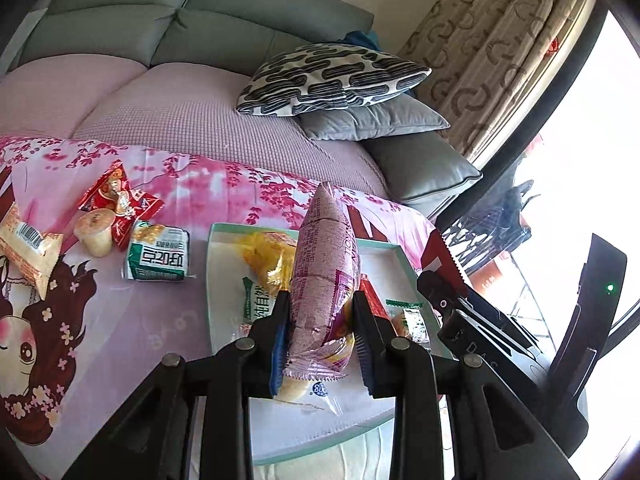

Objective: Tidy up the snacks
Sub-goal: 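Carry the pink roll bag and red-white box over the tray with both grippers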

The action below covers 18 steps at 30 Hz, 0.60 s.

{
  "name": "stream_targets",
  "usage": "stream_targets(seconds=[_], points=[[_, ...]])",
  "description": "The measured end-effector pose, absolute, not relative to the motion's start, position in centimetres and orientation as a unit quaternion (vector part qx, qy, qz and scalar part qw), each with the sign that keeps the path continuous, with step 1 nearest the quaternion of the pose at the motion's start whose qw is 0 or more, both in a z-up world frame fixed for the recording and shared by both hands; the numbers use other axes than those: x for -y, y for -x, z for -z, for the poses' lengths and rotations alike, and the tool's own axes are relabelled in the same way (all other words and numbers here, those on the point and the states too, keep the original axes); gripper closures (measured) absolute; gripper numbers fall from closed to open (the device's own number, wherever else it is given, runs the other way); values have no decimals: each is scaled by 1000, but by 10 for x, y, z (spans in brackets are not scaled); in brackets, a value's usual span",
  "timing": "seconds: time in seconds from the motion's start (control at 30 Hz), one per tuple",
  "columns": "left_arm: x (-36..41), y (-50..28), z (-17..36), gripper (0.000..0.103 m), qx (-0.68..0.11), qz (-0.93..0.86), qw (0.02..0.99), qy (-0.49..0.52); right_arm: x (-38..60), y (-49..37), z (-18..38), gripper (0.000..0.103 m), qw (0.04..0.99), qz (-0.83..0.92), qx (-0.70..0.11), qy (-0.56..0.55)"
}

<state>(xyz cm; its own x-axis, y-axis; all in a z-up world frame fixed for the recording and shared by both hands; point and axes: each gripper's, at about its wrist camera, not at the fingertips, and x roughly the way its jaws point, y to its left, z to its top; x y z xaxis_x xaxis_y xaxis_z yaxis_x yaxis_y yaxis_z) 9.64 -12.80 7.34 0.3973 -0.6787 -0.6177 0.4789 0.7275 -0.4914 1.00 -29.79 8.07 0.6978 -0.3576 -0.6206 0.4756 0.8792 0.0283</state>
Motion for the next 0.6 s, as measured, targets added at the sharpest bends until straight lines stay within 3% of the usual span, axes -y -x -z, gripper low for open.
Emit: stream_targets(seconds=[0.6], points=[[185,-94,-44,72,-446,357,817,81,341,-23,-37,42,894,246,-357,-113]])
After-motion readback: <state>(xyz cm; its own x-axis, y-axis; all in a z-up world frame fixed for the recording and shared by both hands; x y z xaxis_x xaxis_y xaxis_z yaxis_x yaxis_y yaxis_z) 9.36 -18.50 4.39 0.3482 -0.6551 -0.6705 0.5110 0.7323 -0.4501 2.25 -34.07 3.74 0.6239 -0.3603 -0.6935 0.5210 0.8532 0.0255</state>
